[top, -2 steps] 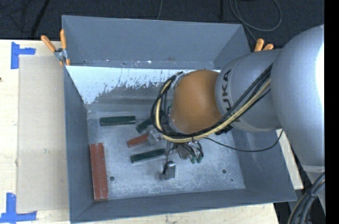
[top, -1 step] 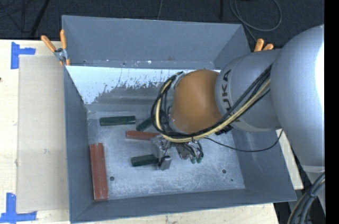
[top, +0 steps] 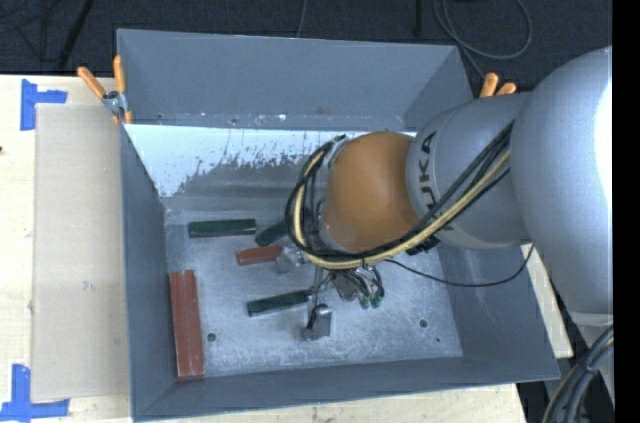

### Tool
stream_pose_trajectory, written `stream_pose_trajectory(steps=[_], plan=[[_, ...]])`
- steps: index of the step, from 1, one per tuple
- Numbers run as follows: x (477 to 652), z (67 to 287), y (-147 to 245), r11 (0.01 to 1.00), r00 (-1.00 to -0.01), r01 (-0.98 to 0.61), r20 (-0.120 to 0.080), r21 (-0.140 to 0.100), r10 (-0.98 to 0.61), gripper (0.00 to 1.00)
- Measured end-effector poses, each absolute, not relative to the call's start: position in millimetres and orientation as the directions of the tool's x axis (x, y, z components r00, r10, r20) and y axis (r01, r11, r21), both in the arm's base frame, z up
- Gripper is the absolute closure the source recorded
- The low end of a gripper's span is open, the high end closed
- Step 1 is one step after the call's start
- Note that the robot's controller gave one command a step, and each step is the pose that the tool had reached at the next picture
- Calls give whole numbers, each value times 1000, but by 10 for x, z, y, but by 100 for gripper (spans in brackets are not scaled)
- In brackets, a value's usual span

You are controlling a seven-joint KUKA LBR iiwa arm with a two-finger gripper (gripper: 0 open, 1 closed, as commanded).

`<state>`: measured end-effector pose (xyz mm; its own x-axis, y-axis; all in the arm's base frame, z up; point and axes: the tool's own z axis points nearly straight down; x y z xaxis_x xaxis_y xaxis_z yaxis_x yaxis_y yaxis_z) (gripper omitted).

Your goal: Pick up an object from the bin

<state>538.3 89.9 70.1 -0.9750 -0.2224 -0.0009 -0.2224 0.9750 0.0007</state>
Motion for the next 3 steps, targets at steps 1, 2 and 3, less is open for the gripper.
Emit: stream_pose_trajectory(steps=[1,2,3], plan=[[5383,700,900,975,-975,-221,-1,1,-221,100],[5591,701,1460,977,-977,-212,-3,1,-212,100],[5628,2159,1616,810,-810,-587,-6,-2,-587,100]])
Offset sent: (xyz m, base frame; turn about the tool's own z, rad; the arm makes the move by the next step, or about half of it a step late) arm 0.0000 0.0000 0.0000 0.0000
